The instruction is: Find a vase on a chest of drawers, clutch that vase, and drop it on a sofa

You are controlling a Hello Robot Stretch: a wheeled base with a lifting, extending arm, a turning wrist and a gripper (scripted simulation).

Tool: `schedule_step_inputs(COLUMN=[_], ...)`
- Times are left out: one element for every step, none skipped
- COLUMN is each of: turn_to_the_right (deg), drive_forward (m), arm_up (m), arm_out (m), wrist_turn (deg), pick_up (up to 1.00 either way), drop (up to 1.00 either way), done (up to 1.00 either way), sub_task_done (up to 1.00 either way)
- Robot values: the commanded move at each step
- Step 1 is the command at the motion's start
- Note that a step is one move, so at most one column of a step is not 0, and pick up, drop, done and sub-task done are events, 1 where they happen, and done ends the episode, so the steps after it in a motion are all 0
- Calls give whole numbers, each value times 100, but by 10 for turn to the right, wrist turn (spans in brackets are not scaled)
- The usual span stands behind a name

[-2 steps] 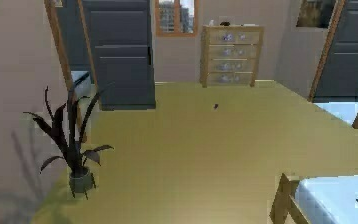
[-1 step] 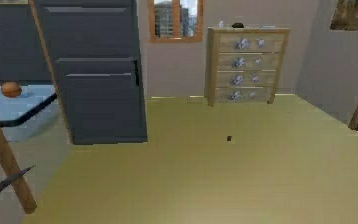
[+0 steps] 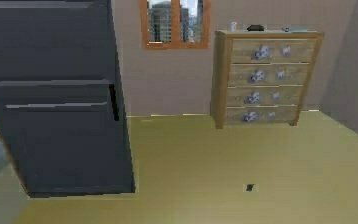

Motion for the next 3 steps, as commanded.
schedule_step_inputs(turn_to_the_right=[-450, -60, 0], drive_forward=[0, 0, 40], arm_up=[0, 0, 0], arm_out=[0, 0, 0], wrist_turn=[0, 0, 0], pick_up=[0, 0, 0], drop=[0, 0, 0], done=[0, 0, 0], sub_task_done=[0, 0, 0])
